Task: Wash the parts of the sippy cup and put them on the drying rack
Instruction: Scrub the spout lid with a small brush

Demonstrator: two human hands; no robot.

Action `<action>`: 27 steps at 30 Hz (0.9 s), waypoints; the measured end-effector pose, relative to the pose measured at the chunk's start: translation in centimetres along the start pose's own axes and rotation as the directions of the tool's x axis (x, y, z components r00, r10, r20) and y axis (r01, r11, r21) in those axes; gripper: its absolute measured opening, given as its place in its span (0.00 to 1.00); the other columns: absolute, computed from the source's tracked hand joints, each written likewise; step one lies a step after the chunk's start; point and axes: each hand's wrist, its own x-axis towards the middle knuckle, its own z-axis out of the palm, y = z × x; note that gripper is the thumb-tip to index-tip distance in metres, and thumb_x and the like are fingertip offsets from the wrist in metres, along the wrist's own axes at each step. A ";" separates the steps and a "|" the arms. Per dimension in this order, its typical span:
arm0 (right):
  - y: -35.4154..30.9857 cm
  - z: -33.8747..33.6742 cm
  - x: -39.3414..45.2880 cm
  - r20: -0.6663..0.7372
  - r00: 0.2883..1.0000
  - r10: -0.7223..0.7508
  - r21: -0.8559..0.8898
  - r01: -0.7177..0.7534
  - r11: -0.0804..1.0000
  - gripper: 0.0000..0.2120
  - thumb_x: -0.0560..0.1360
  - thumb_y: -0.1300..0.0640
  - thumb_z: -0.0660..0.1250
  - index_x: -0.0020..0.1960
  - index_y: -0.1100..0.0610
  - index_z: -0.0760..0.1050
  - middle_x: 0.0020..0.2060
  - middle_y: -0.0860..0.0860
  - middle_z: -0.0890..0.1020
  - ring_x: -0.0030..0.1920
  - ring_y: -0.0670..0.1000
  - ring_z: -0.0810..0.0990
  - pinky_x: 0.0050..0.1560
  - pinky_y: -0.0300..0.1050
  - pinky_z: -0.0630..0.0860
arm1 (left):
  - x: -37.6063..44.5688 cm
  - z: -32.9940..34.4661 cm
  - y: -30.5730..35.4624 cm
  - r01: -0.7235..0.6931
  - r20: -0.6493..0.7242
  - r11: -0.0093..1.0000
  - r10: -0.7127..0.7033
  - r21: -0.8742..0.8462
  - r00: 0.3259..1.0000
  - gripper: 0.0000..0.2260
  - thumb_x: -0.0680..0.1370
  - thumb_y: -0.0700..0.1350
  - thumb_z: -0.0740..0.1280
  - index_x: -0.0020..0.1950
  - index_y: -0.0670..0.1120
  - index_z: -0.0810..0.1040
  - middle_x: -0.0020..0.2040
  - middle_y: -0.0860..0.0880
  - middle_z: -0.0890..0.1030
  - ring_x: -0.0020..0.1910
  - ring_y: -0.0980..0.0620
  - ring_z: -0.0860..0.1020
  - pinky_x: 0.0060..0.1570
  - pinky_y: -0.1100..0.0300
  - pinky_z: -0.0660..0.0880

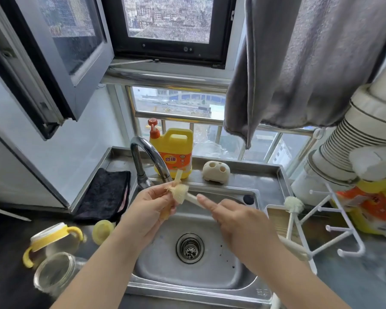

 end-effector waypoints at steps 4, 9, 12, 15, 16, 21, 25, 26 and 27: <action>0.4 -0.3 -0.2 0.035 0.995 0.098 0.018 -0.098 0.995 0.37 0.57 0.63 0.79 0.63 0.45 0.77 0.28 0.43 0.73 0.22 0.47 0.70 0.20 0.36 0.59 | 0.0 0.3 -0.3 -0.011 -0.032 0.998 0.013 0.069 0.999 0.10 0.77 0.33 0.62 0.53 0.41 0.81 0.39 0.47 0.84 0.33 0.56 0.76 0.32 0.64 0.73; 0.3 -0.4 -1.4 0.032 0.999 -0.001 0.003 0.001 1.000 0.34 0.60 0.64 0.76 0.63 0.45 0.76 0.29 0.43 0.73 0.22 0.46 0.70 0.19 0.36 0.63 | 0.0 1.2 -0.5 0.019 -0.038 0.999 -0.018 0.040 0.999 0.10 0.77 0.32 0.62 0.49 0.42 0.81 0.40 0.45 0.84 0.32 0.55 0.76 0.28 0.65 0.71; 1.1 -0.9 -0.6 0.016 0.996 0.092 -0.004 -0.092 0.996 0.35 0.57 0.62 0.79 0.62 0.44 0.78 0.29 0.43 0.75 0.22 0.46 0.71 0.18 0.35 0.63 | 0.1 1.5 -0.5 0.023 -0.008 1.000 -0.023 0.005 1.000 0.11 0.77 0.32 0.61 0.49 0.42 0.81 0.38 0.46 0.82 0.31 0.56 0.75 0.28 0.65 0.71; 1.8 -1.1 -0.2 -0.005 0.997 0.077 -0.012 -0.077 0.997 0.37 0.57 0.64 0.78 0.63 0.45 0.77 0.31 0.44 0.77 0.23 0.47 0.73 0.19 0.37 0.66 | 0.3 2.0 -0.2 0.023 0.021 0.999 -0.022 -0.041 1.000 0.10 0.76 0.31 0.61 0.49 0.40 0.81 0.39 0.46 0.82 0.31 0.55 0.75 0.27 0.66 0.71; 1.6 -0.9 -0.5 0.008 1.000 0.018 -0.015 -0.017 1.000 0.37 0.57 0.64 0.78 0.64 0.45 0.76 0.31 0.43 0.77 0.23 0.47 0.73 0.19 0.36 0.67 | 0.4 2.1 0.0 0.023 0.030 0.998 -0.022 -0.064 0.999 0.10 0.75 0.31 0.61 0.50 0.39 0.81 0.40 0.44 0.83 0.31 0.55 0.76 0.27 0.66 0.71; 2.7 -1.7 0.7 -0.080 0.991 0.103 -0.008 -0.104 0.995 0.33 0.62 0.64 0.66 0.65 0.44 0.74 0.32 0.44 0.77 0.22 0.51 0.73 0.17 0.41 0.68 | 0.7 2.0 0.6 0.049 0.054 0.997 -0.046 -0.063 0.997 0.11 0.77 0.29 0.59 0.53 0.37 0.80 0.39 0.44 0.81 0.31 0.55 0.75 0.26 0.65 0.71; 2.0 -2.0 0.1 -0.036 0.999 0.001 -0.018 -0.002 1.000 0.35 0.59 0.66 0.74 0.64 0.45 0.75 0.31 0.44 0.77 0.22 0.48 0.73 0.19 0.37 0.69 | 0.9 2.1 1.3 0.090 0.073 0.991 -0.083 -0.102 0.994 0.11 0.78 0.30 0.58 0.53 0.35 0.78 0.38 0.42 0.78 0.28 0.55 0.73 0.23 0.65 0.70; 1.6 -2.1 -0.3 -0.016 1.000 -0.012 -0.013 0.012 1.000 0.36 0.59 0.65 0.76 0.64 0.44 0.76 0.31 0.43 0.77 0.22 0.47 0.72 0.19 0.36 0.68 | 0.9 1.9 1.5 0.099 0.097 0.990 -0.089 -0.100 0.991 0.11 0.76 0.31 0.60 0.54 0.35 0.78 0.38 0.42 0.77 0.28 0.55 0.73 0.23 0.65 0.70; 1.5 -2.1 -0.4 -0.018 1.000 -0.003 -0.012 0.003 1.000 0.35 0.60 0.64 0.76 0.64 0.44 0.76 0.30 0.43 0.76 0.22 0.46 0.72 0.18 0.36 0.67 | 1.0 1.7 1.6 0.105 0.131 0.991 -0.093 -0.086 0.987 0.12 0.75 0.32 0.62 0.56 0.35 0.78 0.38 0.43 0.77 0.28 0.55 0.73 0.24 0.66 0.71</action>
